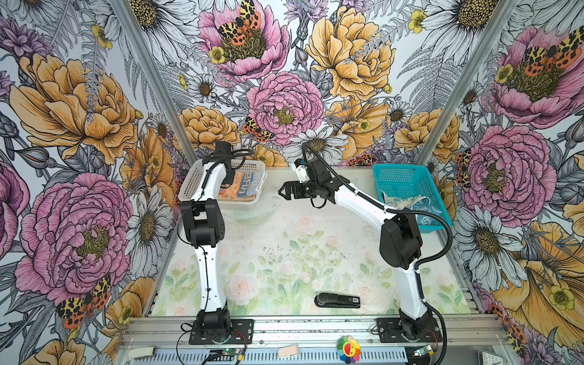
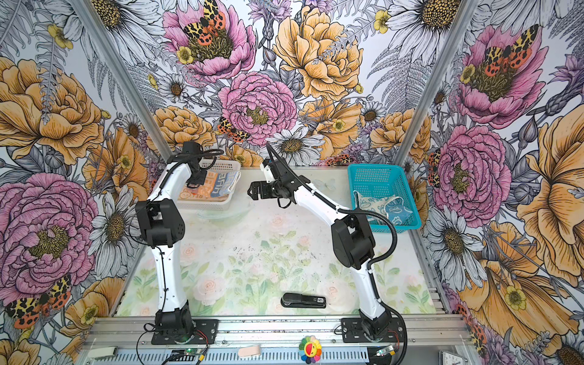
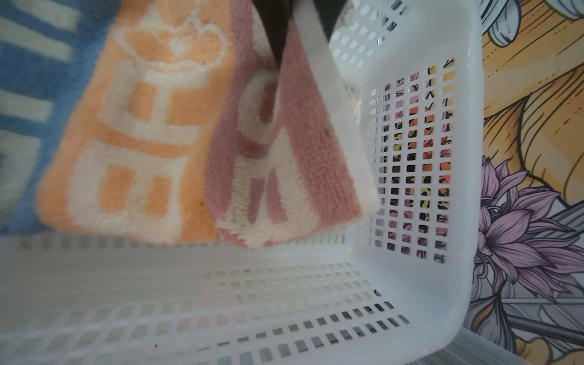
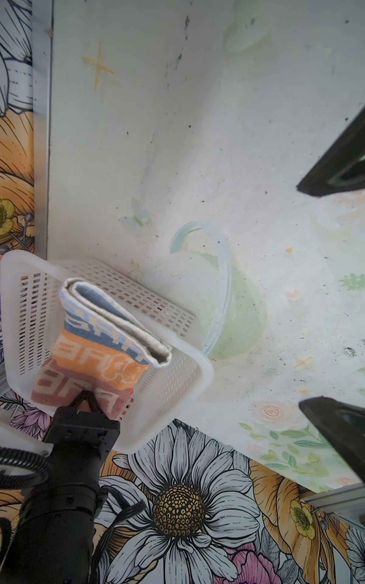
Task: Fold and stack the towels
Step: 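Lift the striped towel with the left gripper and carry it into the white basket, then lower the towel into the white basket and open the left gripper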
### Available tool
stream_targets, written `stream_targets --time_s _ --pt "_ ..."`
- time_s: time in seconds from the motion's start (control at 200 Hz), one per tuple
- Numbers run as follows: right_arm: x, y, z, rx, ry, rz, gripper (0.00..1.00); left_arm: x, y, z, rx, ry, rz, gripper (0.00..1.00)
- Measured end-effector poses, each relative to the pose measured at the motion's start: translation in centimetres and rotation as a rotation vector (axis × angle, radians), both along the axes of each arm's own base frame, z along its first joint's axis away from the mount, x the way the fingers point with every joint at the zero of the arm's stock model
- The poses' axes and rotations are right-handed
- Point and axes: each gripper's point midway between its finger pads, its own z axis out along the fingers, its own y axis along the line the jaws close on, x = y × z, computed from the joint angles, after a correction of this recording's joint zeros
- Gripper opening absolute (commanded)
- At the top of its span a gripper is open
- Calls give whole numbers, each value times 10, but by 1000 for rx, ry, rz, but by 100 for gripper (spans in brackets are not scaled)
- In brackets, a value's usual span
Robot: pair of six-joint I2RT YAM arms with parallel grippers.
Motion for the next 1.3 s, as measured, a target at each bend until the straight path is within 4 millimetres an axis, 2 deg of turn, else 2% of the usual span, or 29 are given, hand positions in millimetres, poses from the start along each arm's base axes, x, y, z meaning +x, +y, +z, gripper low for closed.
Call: stream_targets --time_s 0.36,0.605,0.906,1.061,1.301 --pt "-1 0 0 1 5 0 99 4 0 6 9 -13 -10 0" --pt "-1 0 1 2 4 1 99 10 3 22 12 -55 -6 0" --pt "-2 3 2 4 1 5 99 7 29 25 13 -66 39 0" --pt "-2 3 2 4 2 5 99 7 37 16 13 -52 53 0" --pt "-3 3 2 4 2 6 99 9 40 -18 8 3 57 0"
